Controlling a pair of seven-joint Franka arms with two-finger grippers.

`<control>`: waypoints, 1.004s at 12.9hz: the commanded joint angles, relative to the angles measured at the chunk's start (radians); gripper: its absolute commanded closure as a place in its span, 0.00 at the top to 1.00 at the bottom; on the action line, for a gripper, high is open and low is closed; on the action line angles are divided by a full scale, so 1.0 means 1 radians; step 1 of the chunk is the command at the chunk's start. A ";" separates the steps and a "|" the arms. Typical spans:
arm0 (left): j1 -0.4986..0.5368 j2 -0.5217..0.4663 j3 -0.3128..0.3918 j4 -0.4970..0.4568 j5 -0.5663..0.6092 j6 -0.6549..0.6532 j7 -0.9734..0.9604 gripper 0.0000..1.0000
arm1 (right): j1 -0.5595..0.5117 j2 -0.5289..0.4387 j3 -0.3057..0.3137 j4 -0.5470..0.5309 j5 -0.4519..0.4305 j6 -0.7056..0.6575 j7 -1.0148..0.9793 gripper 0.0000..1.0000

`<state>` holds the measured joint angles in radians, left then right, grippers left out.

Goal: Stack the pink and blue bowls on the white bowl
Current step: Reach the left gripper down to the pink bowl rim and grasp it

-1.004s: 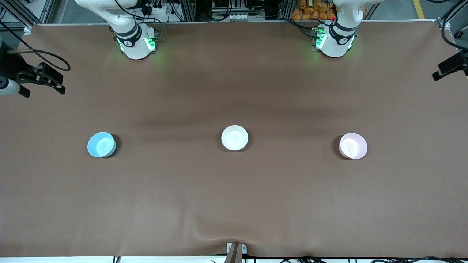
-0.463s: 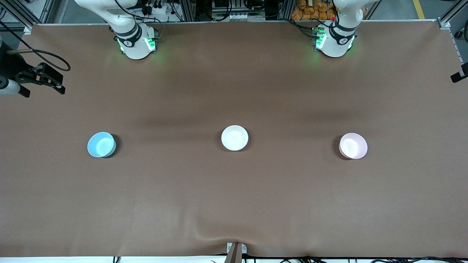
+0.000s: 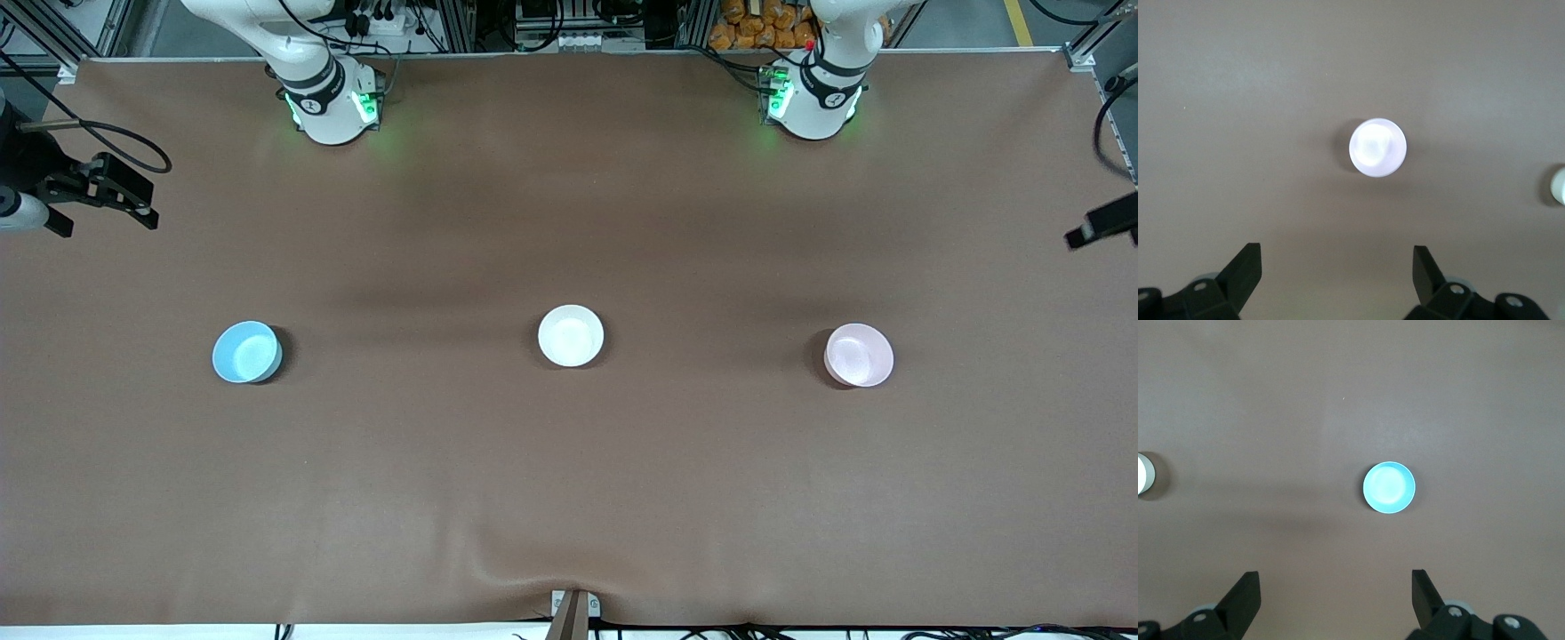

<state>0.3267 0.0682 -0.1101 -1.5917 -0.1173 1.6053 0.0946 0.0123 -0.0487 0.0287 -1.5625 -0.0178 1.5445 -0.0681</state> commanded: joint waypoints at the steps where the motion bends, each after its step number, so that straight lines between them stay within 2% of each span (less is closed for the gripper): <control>1: -0.002 0.071 -0.062 -0.048 0.065 0.137 -0.061 1.00 | -0.014 0.007 0.011 0.018 -0.004 -0.014 -0.001 1.00; 3: -0.015 0.084 -0.065 -0.169 0.071 0.327 -0.064 1.00 | -0.012 0.007 0.011 0.018 -0.005 -0.014 -0.001 1.00; 5: -0.020 0.119 -0.066 -0.247 0.073 0.448 -0.064 1.00 | -0.012 0.007 0.011 0.018 -0.005 -0.014 -0.001 1.00; 13: -0.055 0.286 -0.069 -0.402 0.074 0.760 -0.059 1.00 | -0.012 0.007 0.011 0.018 -0.005 -0.012 -0.001 1.00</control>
<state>0.2872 0.3418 -0.1782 -1.9566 -0.0637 2.3016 0.0405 0.0123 -0.0482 0.0289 -1.5623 -0.0178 1.5441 -0.0681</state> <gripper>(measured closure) 0.000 0.000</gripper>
